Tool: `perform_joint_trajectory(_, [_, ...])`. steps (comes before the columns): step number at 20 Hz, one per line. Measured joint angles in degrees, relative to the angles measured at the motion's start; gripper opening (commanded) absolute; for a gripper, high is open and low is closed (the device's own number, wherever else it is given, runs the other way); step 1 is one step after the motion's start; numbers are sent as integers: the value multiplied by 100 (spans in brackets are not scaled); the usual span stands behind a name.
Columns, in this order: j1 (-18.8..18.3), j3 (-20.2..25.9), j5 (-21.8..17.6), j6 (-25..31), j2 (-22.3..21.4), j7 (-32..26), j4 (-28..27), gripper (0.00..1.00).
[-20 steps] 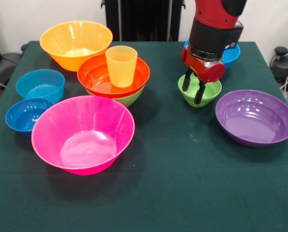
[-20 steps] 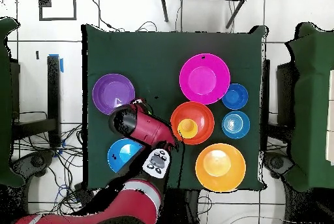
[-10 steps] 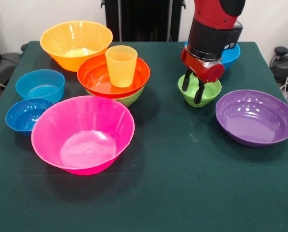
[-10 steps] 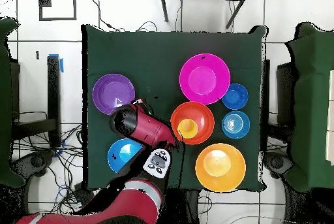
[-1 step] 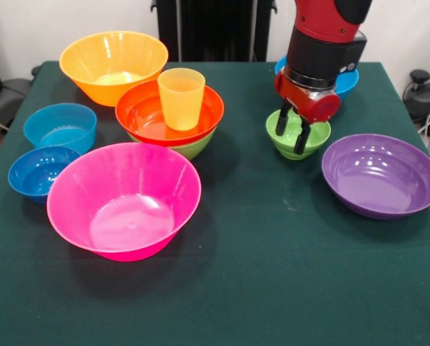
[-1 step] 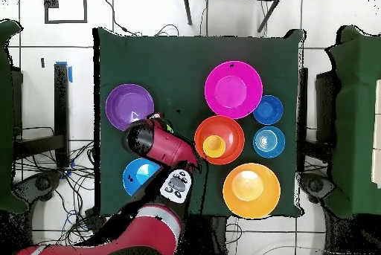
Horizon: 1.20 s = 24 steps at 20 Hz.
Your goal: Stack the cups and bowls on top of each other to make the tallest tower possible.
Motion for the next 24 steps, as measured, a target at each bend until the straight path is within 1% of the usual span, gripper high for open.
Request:
perform_joint_trajectory(11, [171,-20,0,0,-4,0,0,100])
perform_joint_trajectory(24, [154,-22,0,0,1,0,37,100])
